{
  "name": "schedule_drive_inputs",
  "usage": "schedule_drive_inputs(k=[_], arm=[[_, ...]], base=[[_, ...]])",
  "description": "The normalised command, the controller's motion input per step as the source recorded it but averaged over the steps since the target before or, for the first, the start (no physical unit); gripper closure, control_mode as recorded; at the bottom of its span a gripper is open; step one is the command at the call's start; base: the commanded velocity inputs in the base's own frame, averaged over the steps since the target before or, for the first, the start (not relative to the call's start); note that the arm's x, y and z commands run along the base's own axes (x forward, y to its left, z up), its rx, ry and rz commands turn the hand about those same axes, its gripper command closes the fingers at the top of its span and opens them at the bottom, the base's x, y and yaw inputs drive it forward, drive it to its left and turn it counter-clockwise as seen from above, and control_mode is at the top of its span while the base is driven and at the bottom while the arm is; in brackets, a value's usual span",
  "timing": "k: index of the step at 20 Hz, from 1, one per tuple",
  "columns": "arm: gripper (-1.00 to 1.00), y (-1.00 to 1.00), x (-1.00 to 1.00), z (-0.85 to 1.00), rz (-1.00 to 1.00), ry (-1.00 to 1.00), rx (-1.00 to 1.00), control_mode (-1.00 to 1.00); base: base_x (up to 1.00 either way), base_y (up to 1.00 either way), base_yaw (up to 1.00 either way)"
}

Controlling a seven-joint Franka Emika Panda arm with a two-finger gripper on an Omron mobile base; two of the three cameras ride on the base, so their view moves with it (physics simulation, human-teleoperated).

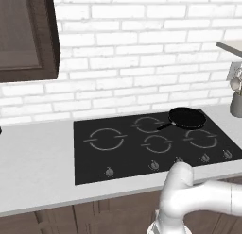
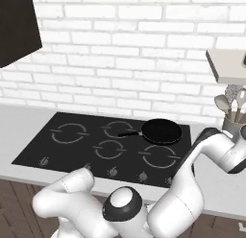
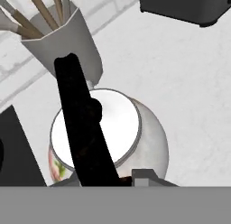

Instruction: Pick the kettle from the counter and place it on a stove burner. Then turn the burner on.

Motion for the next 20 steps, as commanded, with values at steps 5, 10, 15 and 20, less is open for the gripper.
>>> schedule_drive_inputs(k=[5,10,15,20], arm=[[1.00,0.60,-0.34,0.18,0.15,-0.07,-0.04,-1.00],[1.00,0.72,-0.16,0.19,0.17,0.00,-0.04,-1.00],[1.00,0.72,0.00,0.28,0.17,0.00,-0.05,-1.00],[1.00,0.70,0.00,0.37,0.16,0.00,-0.03,-1.00]], base=[[0.00,0.00,0.00],[0.00,0.00,0.00],[0.00,0.00,0.00],[0.00,0.00,0.00]])
